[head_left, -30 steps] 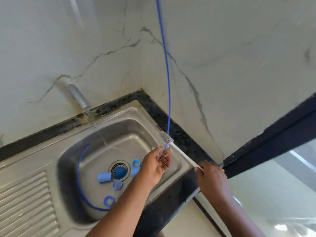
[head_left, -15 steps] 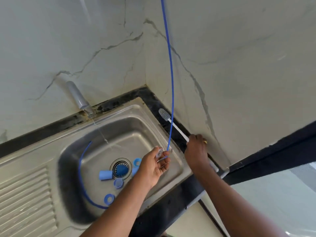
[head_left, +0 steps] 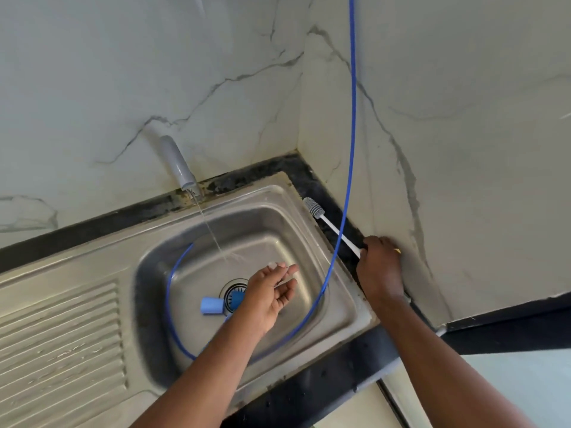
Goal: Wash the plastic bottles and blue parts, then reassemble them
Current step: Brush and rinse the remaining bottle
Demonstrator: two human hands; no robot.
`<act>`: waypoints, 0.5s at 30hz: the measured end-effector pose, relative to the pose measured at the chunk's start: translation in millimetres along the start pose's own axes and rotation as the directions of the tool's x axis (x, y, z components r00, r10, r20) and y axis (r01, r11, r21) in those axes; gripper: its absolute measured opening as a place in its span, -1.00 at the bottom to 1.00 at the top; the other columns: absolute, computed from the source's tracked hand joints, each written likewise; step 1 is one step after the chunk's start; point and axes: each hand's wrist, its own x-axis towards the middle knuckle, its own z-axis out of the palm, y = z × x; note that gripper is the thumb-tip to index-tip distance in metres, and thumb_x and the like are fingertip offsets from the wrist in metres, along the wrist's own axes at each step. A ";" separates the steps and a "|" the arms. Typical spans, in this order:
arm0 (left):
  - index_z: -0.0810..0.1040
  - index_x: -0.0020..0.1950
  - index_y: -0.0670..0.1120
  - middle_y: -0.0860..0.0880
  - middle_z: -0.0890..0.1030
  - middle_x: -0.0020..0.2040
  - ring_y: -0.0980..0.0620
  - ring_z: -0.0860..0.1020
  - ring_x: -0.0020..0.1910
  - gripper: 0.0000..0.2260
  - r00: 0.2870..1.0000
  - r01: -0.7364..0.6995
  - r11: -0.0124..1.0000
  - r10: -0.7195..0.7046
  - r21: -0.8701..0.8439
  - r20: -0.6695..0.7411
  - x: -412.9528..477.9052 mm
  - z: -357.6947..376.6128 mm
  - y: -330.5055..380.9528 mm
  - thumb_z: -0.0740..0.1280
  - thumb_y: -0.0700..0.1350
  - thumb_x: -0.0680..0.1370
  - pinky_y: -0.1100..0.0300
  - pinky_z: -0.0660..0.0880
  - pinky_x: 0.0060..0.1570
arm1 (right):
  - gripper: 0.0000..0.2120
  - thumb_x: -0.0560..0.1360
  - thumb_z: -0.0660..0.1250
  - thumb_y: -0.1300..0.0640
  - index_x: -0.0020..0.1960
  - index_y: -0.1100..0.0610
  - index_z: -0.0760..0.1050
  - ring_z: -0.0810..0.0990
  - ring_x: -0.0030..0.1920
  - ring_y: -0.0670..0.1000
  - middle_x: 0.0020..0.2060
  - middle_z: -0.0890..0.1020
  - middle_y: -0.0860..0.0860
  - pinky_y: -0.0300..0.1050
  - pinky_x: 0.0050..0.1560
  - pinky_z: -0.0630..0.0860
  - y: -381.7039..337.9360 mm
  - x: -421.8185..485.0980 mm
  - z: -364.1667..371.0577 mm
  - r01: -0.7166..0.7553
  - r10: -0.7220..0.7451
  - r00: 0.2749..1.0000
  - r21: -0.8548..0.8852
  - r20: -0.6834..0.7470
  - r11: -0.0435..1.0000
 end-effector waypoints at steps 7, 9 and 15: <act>0.50 0.04 -0.08 -0.13 0.69 0.05 -0.03 0.64 -0.10 -0.96 0.989 -0.100 0.994 0.096 -0.035 -0.117 15.3 -36.9 35.6 0.34 -0.20 0.64 0.16 0.56 -0.10 | -0.88 0.48 0.41 0.30 -0.17 0.12 0.56 0.56 -0.27 0.01 -0.27 0.61 -0.01 -0.20 -0.20 0.41 -85.5 -26.9 -10.9 0.329 -0.280 0.938 0.276 -0.202 0.903; 0.52 0.14 -0.14 -0.14 0.64 -0.03 -0.04 0.64 -0.10 -0.86 0.978 -0.142 0.990 0.139 -0.008 -0.156 21.8 -47.2 49.1 0.34 -0.31 0.60 0.18 0.56 -0.12 | -0.93 0.53 0.39 0.21 -0.08 0.06 0.60 0.59 -0.24 -0.05 -0.23 0.64 -0.05 -0.36 -0.22 0.40 -124.2 -21.8 11.5 0.314 -0.336 0.942 0.343 0.004 0.885; 0.60 0.06 -0.18 -0.14 0.65 -0.06 0.05 0.65 -0.15 -0.85 0.967 -0.214 0.975 0.220 0.052 -0.132 37.6 -72.8 103.2 0.31 -0.39 0.60 0.28 0.61 -0.14 | -0.72 0.58 0.25 0.16 0.22 -0.05 0.59 0.63 0.10 -0.03 0.08 0.68 -0.02 -0.09 0.16 0.53 -217.7 15.0 88.7 0.122 -0.385 0.795 0.499 0.469 0.858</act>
